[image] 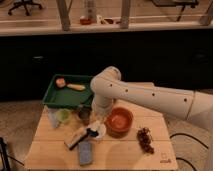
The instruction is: Place brush in paper cup
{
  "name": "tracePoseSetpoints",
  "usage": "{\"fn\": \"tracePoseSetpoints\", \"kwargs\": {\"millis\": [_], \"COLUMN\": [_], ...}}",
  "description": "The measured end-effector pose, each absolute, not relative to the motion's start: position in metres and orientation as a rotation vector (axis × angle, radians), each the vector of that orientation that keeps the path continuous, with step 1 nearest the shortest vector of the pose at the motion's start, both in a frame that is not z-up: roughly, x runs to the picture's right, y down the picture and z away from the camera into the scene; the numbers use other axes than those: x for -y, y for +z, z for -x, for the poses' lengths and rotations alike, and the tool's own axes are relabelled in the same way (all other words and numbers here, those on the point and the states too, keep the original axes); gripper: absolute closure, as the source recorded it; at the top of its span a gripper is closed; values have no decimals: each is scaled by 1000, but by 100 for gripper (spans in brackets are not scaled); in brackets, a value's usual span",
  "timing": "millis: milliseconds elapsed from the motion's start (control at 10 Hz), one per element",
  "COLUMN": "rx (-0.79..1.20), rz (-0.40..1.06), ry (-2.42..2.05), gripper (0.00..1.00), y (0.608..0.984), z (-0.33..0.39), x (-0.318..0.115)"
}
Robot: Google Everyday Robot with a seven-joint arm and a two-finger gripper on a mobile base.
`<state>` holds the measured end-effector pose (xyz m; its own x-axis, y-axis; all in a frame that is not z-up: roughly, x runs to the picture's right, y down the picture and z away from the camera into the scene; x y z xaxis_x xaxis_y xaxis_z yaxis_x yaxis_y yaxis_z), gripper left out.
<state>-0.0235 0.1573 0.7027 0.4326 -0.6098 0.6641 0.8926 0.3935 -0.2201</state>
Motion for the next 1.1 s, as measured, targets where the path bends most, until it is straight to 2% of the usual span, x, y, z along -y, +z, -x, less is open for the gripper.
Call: {"fn": "tracePoseSetpoints", "kwargs": {"millis": [1100], "rx": [548], "rz": [587], "ry": [-1080], "gripper": [99], "y": [692], "z": [39], "x": [-183]}}
